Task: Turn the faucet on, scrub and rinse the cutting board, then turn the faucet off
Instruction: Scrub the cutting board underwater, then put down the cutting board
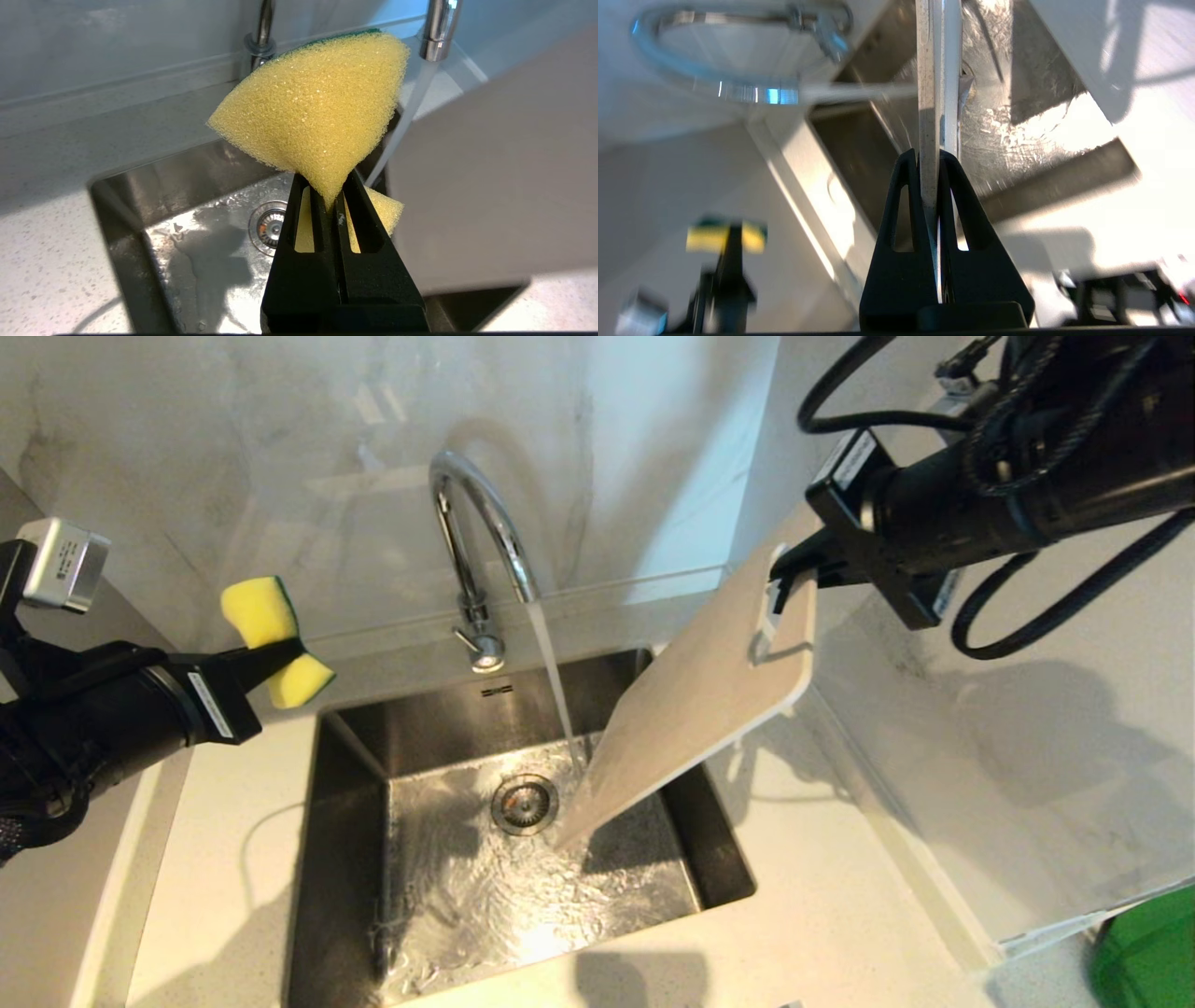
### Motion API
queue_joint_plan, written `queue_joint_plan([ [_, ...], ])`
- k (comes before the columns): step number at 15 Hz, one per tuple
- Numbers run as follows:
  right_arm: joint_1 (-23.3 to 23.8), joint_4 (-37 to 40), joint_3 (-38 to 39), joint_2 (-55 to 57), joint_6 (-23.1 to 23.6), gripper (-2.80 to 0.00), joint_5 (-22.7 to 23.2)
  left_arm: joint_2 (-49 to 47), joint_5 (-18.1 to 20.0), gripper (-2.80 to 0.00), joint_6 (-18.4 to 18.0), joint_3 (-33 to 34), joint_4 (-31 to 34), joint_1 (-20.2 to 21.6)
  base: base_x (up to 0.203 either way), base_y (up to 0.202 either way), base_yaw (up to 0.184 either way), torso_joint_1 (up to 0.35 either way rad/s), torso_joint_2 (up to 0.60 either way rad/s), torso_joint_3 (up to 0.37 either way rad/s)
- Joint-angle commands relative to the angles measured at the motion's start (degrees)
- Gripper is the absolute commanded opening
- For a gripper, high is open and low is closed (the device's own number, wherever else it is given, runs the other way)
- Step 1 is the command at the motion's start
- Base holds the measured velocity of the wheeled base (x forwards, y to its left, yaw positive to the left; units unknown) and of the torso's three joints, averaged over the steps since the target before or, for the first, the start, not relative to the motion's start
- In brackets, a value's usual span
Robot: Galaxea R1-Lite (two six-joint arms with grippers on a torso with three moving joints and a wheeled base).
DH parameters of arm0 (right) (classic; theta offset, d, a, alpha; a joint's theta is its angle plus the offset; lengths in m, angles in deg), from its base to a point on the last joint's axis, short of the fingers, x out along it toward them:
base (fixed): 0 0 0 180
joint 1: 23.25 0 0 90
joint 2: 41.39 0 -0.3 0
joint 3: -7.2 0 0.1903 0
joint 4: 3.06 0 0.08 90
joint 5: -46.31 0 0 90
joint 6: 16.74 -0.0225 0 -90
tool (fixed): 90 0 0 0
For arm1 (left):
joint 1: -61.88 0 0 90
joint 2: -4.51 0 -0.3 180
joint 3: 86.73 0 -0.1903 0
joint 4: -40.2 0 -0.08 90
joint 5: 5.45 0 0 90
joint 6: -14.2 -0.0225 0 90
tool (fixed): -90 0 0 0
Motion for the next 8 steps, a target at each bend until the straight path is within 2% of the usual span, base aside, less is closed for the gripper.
queue_joint_plan([
  [1,-0.3,5.3,0.3,-7.6,-0.3,-2.80,0.1,0.0,0.1,-2.80,0.0,-0.4,-0.2,-0.1,0.000,0.000,0.000,0.000,0.00,0.000],
  [4,-0.3,9.4,2.0,-12.1,-0.1,-2.80,-0.1,0.0,0.1,-2.80,-0.1,-0.4,-0.1,0.0,0.000,0.000,0.000,0.000,0.00,0.000],
  [8,-0.3,10.0,7.7,-16.3,-0.3,-2.80,0.0,0.2,0.1,-2.80,-0.7,-0.3,-0.1,0.0,0.000,0.000,0.000,0.000,0.00,0.000],
])
